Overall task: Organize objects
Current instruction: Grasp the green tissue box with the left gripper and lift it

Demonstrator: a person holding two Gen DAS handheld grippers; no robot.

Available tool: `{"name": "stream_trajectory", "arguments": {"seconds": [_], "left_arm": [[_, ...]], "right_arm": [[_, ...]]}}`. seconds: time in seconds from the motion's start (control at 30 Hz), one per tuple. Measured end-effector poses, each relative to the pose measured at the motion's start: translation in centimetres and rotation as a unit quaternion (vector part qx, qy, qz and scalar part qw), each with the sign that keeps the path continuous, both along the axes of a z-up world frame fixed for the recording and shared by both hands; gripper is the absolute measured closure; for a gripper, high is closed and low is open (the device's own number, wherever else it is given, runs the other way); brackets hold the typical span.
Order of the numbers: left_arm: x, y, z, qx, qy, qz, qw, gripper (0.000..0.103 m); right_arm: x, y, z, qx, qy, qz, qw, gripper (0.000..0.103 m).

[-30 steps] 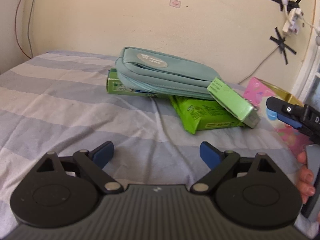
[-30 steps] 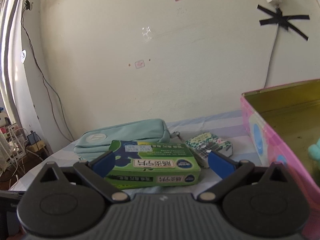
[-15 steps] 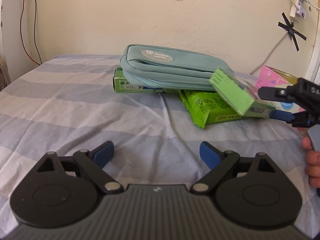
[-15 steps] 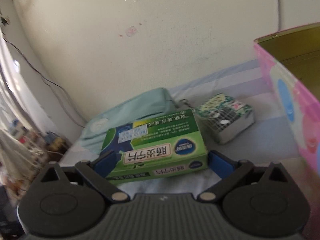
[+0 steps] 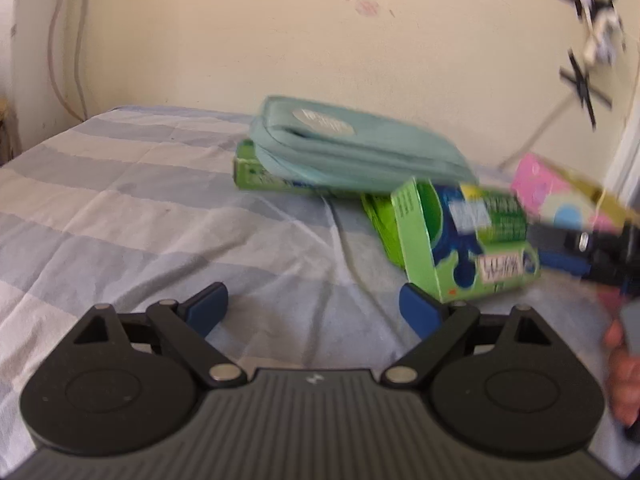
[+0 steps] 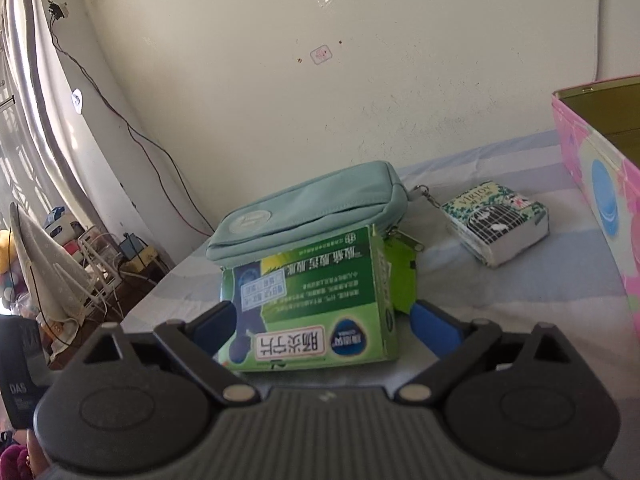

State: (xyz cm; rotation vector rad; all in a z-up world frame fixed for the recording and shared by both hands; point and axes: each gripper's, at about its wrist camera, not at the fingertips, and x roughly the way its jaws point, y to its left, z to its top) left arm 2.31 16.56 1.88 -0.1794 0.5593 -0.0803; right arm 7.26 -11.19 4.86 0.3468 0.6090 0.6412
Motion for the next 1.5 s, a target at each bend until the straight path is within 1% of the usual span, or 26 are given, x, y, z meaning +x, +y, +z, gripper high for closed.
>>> {"name": "stream_trajectory", "arguments": {"seconds": [0.07, 0.1, 0.13, 0.17, 0.2, 0.27, 0.33, 0.37, 0.4, 0.43, 0.47, 0.5, 0.53, 0.6, 0.67, 0.73, 0.83, 0.87, 0.93, 1.0, 1.07, 1.13, 1.23, 1.3, 1.43, 1.5], "left_arm": [[-0.5, 1.5, 0.4, -0.063, -0.005, 0.000, 0.9980, 0.016], [-0.7, 2.3, 0.6, -0.104, -0.001, -0.004, 0.9945, 0.020], [-0.9, 2.8, 0.8, -0.143, 0.002, -0.011, 0.9896, 0.020], [-1.1, 2.8, 1.0, -0.163, 0.000, -0.017, 0.9865, 0.028], [-1.1, 2.4, 1.4, -0.163, -0.002, -0.026, 0.9864, 0.039], [-1.0, 0.4, 2.1, -0.134, -0.003, -0.055, 0.9895, 0.048], [-0.2, -2.1, 2.4, -0.102, 0.000, -0.080, 0.9916, 0.049], [0.5, -3.3, 2.6, -0.082, 0.001, -0.081, 0.9933, 0.046], [1.6, -4.3, 2.5, -0.064, 0.003, -0.072, 0.9954, 0.036], [2.7, -5.1, 2.3, -0.049, 0.010, -0.058, 0.9971, 0.033], [3.7, -5.6, 1.9, -0.048, 0.021, -0.046, 0.9976, 0.036], [4.4, -5.8, 1.4, -0.065, 0.035, -0.046, 0.9962, 0.037], [4.5, -5.8, 1.2, -0.086, 0.039, -0.040, 0.9947, 0.037], [3.5, -6.6, 1.5, -0.076, 0.031, -0.023, 0.9963, 0.041], [2.1, -7.3, 1.9, -0.070, 0.037, -0.031, 0.9963, 0.042], [0.0, -7.7, 2.2, -0.078, 0.055, -0.036, 0.9948, 0.042], [-3.4, -9.7, 1.7, -0.077, 0.061, -0.060, 0.9933, 0.041], [-4.3, -10.5, 1.4, -0.073, 0.064, -0.071, 0.9927, 0.040], [-5.5, -11.4, 0.9, -0.070, 0.073, -0.087, 0.9911, 0.033], [-5.6, -12.0, 0.9, -0.067, 0.080, -0.096, 0.9899, 0.027], [-5.1, -11.9, 0.9, -0.078, 0.089, -0.093, 0.9887, 0.026], [-5.0, -11.1, 0.9, -0.106, 0.090, -0.078, 0.9871, 0.026], [-4.2, -10.0, 1.6, -0.127, 0.083, -0.061, 0.9865, 0.030], [-4.1, -9.5, 2.2, -0.127, 0.080, -0.070, 0.9862, 0.049], [-3.2, -10.1, 2.0, -0.094, 0.087, -0.097, 0.9871, 0.052], [-3.0, -10.2, 1.1, -0.086, 0.093, -0.104, 0.9864, 0.048]], "right_arm": [[-0.2, -0.3, 0.1, -0.002, 0.001, 0.003, 1.000, 0.006], [-0.4, -0.4, 0.1, 0.001, -0.001, 0.006, 1.000, 0.006], [-0.7, -0.5, 0.2, 0.004, -0.007, 0.006, 1.000, 0.006], [-1.0, -0.7, 0.3, 0.008, -0.013, 0.003, 1.000, 0.006], [-1.1, -0.8, 0.3, 0.011, -0.017, 0.001, 1.000, 0.009], [-1.2, -0.9, 0.3, 0.011, -0.015, 0.000, 1.000, 0.014], [-1.1, -0.6, 0.2, 0.008, -0.013, 0.007, 1.000, 0.017], [-0.9, -0.4, 0.1, 0.004, -0.009, 0.008, 1.000, 0.019], [-0.6, -0.2, 0.0, 0.000, -0.004, 0.009, 1.000, 0.021], [-0.3, -0.1, -0.1, -0.004, 0.004, 0.011, 1.000, 0.022], [0.1, 0.1, -0.3, -0.009, 0.017, 0.013, 1.000, 0.031], [0.3, 0.3, -0.6, -0.014, 0.030, 0.014, 0.999, 0.043], [0.3, 0.4, -0.7, -0.020, 0.036, 0.016, 0.999, 0.045], [-0.4, 0.3, -0.5, -0.029, 0.030, 0.016, 0.999, 0.048], [-2.1, -0.2, -0.5, -0.038, 0.034, 0.019, 0.999, 0.048], [-4.5, -1.2, -0.3, -0.046, 0.039, 0.027, 0.998, 0.047], [-8.9, -3.4, -0.1, -0.064, 0.024, 0.034, 0.997, 0.044], [-10.1, -4.4, -0.2, -0.066, 0.019, 0.033, 0.997, 0.042], [-11.9, -6.2, -0.7, -0.051, 0.018, 0.033, 0.998, 0.039], [-12.8, -7.5, -0.8, -0.026, 0.022, 0.034, 0.999, 0.037], [-13.0, -8.2, -0.7, -0.016, 0.030, 0.041, 0.999, 0.034], [-12.9, -7.7, -0.3, -0.040, 0.025, 0.050, 0.998, 0.034], [-13.5, -6.2, 0.2, -0.089, -0.002, 0.060, 0.994, 0.030], [-14.0, -5.8, 0.4, -0.100, -0.024, 0.051, 0.993, 0.031], [-14.2, -5.8, 0.3, -0.092, -0.039, 0.004, 0.995, 0.031], [-13.9, -5.9, -0.3, -0.091, -0.031, -0.022, 0.995, 0.032]]}}
